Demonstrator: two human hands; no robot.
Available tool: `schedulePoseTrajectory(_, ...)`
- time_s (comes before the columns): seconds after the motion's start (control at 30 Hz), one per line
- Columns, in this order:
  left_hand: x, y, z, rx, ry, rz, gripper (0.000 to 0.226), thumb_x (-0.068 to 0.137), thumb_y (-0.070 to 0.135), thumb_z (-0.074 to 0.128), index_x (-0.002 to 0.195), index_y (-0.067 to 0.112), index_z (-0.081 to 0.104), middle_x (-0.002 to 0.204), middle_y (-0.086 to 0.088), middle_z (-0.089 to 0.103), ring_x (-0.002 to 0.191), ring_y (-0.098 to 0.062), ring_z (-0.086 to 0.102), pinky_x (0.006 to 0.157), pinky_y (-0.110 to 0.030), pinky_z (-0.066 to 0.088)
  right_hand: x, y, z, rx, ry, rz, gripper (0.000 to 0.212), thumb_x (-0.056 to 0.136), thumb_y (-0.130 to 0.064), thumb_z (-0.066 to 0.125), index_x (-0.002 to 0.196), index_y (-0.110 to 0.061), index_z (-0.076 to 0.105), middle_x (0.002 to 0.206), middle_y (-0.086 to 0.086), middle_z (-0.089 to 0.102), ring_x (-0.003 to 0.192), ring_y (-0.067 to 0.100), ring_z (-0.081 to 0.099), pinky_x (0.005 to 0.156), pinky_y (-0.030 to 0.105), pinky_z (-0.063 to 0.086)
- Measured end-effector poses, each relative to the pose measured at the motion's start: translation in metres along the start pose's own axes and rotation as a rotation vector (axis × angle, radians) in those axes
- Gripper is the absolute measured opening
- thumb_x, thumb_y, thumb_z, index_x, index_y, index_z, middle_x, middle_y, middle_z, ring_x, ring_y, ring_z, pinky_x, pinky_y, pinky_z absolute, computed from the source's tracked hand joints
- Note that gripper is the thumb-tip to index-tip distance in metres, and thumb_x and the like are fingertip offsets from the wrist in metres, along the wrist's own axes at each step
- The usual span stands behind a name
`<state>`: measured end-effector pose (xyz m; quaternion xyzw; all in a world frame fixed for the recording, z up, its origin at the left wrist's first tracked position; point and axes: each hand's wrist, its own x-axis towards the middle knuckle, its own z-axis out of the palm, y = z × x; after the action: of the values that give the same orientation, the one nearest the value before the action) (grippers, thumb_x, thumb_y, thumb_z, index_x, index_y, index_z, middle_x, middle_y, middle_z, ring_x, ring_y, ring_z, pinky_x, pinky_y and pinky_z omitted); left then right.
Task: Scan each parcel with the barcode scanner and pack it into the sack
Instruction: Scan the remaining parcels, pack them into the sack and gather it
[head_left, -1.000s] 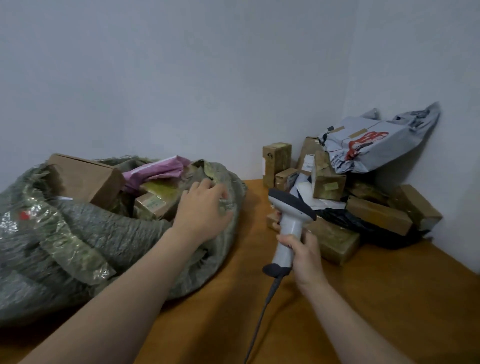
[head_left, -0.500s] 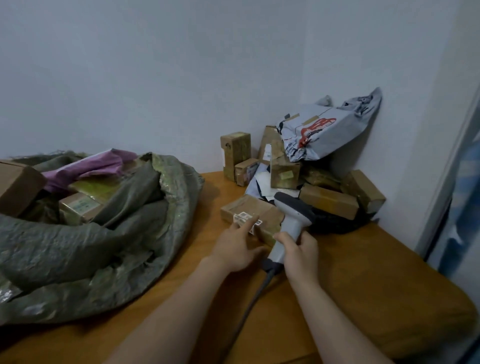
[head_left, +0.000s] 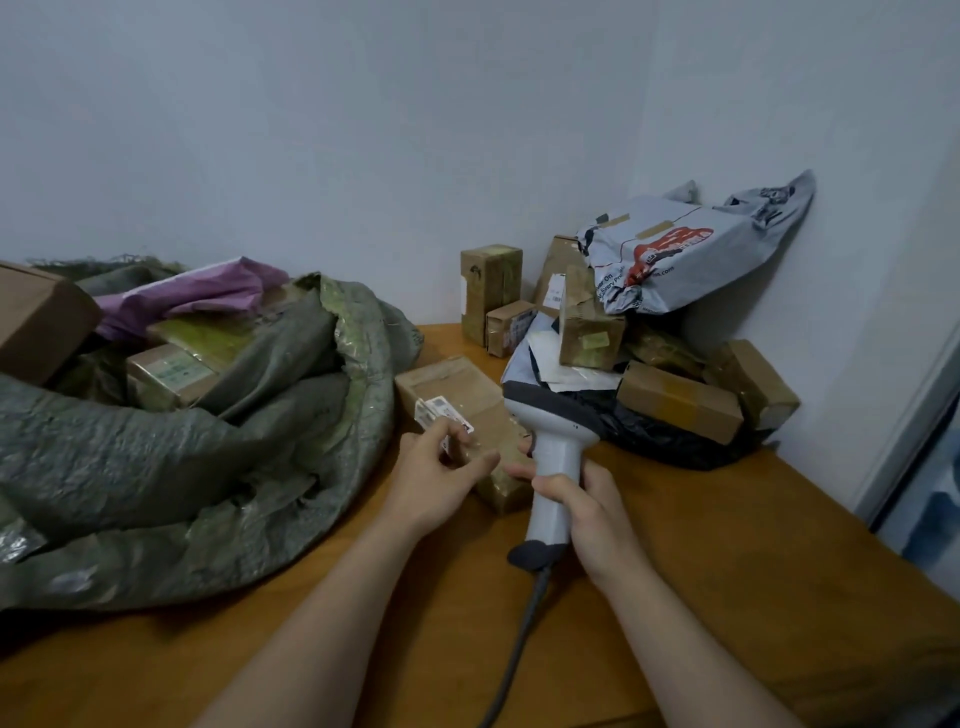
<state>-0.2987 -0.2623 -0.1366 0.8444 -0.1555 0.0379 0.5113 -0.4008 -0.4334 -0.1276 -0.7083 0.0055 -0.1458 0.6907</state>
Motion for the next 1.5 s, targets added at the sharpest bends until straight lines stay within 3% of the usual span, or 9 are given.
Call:
schedulePoseTrajectory(0.13, -0.006, 0.005, -0.002, -0.069, 0.170, 0.070, 0.054, 0.078, 0.023, 0.089, 0.113, 0.038, 0.050, 0.121, 0.001, 0.047, 0.091, -0.010, 0.066, 0.080, -0.019, 0.056, -0.001, 0.004, 0.007, 0.026, -0.037, -0.002, 0.055, 0.070, -0.033, 0.070, 0.121, -0.012, 0.070, 0.118, 0.002, 0.076, 0.115, 0.020, 0.070, 0.102, 0.042, 0.051)
schedulePoseTrajectory(0.27, -0.010, 0.016, -0.008, -0.183, 0.368, 0.133, 0.082, 0.074, 0.016, 0.090, 0.139, 0.036, 0.043, 0.114, 0.015, 0.060, 0.099, 0.003, 0.062, 0.078, -0.016, 0.055, -0.003, 0.006, 0.011, 0.091, 0.019, -0.008, 0.050, 0.071, -0.022, 0.071, 0.119, -0.009, 0.067, 0.114, 0.007, 0.077, 0.114, 0.028, 0.071, 0.107, 0.061, 0.047)
schedulePoseTrajectory(0.43, -0.009, 0.014, -0.023, 0.113, 0.541, 0.287, 0.056, 0.075, 0.011, 0.085, 0.128, 0.019, 0.068, 0.116, 0.003, 0.070, 0.103, -0.013, 0.060, 0.085, -0.038, 0.056, -0.004, 0.007, 0.013, 0.131, 0.079, -0.055, 0.065, 0.067, -0.037, 0.073, 0.127, -0.014, 0.064, 0.126, 0.004, 0.073, 0.121, 0.025, 0.068, 0.109, 0.055, 0.047)
schedulePoseTrajectory(0.67, -0.008, 0.008, -0.029, 0.492, 0.557, 0.437, 0.058, 0.066, 0.005, 0.087, 0.120, 0.023, 0.076, 0.105, 0.000, 0.067, 0.098, -0.027, 0.056, 0.078, -0.040, 0.041, -0.005, 0.002, 0.018, 0.170, 0.192, -0.158, 0.065, 0.070, -0.035, 0.072, 0.131, -0.017, 0.061, 0.132, 0.001, 0.069, 0.124, 0.028, 0.065, 0.106, 0.049, 0.049)
schedulePoseTrajectory(0.8, -0.006, 0.009, -0.025, 0.670, 0.525, 0.485, 0.053, 0.066, 0.001, 0.082, 0.111, 0.029, 0.079, 0.102, 0.001, 0.064, 0.097, -0.026, 0.054, 0.081, -0.040, 0.032, -0.002, 0.002, 0.018, 0.174, 0.192, -0.024, 0.056, 0.063, -0.050, 0.074, 0.117, -0.041, 0.068, 0.124, 0.002, 0.073, 0.119, 0.027, 0.067, 0.107, 0.052, 0.049)
schedulePoseTrajectory(1.1, -0.005, 0.011, -0.017, 0.720, 0.534, 0.640, 0.046, 0.065, -0.001, 0.080, 0.100, 0.028, 0.079, 0.105, 0.001, 0.063, 0.102, -0.026, 0.051, 0.090, -0.043, 0.033, 0.016, 0.004, 0.020, 0.085, 0.205, 0.128, 0.055, 0.070, -0.044, 0.071, 0.122, -0.027, 0.060, 0.106, 0.003, 0.077, 0.100, 0.025, 0.074, 0.095, 0.054, 0.058)
schedulePoseTrajectory(1.23, -0.008, 0.011, -0.019, 0.598, 0.583, 0.497, 0.045, 0.064, 0.011, 0.089, 0.104, 0.025, 0.074, 0.115, -0.004, 0.059, 0.110, -0.026, 0.048, 0.094, -0.042, 0.033, 0.022, 0.001, 0.024, 0.139, 0.211, 0.094, 0.036, 0.087, -0.028, 0.072, 0.121, -0.026, 0.059, 0.116, 0.005, 0.071, 0.096, 0.021, 0.076, 0.081, 0.036, 0.061)
schedulePoseTrajectory(1.37, -0.011, 0.011, -0.022, 0.398, 0.541, 0.123, 0.098, 0.053, 0.047, 0.097, 0.137, 0.029, 0.048, 0.135, -0.008, 0.043, 0.124, -0.029, 0.045, 0.099, -0.046, 0.043, 0.024, 0.004, 0.028, 0.164, 0.215, 0.050, 0.041, 0.076, -0.034, 0.070, 0.115, -0.031, 0.061, 0.118, 0.002, 0.071, 0.096, 0.018, 0.076, 0.081, 0.034, 0.059)
schedulePoseTrajectory(1.5, -0.010, 0.009, -0.022, 0.242, 0.393, -0.066, 0.127, 0.048, 0.051, 0.101, 0.150, 0.037, 0.027, 0.146, -0.007, 0.041, 0.129, -0.032, 0.051, 0.097, -0.047, 0.049, 0.026, 0.013, 0.028, 0.229, 0.235, 0.058, 0.049, 0.070, -0.032, 0.070, 0.119, -0.030, 0.061, 0.120, 0.001, 0.071, 0.102, 0.020, 0.075, 0.090, 0.038, 0.059)
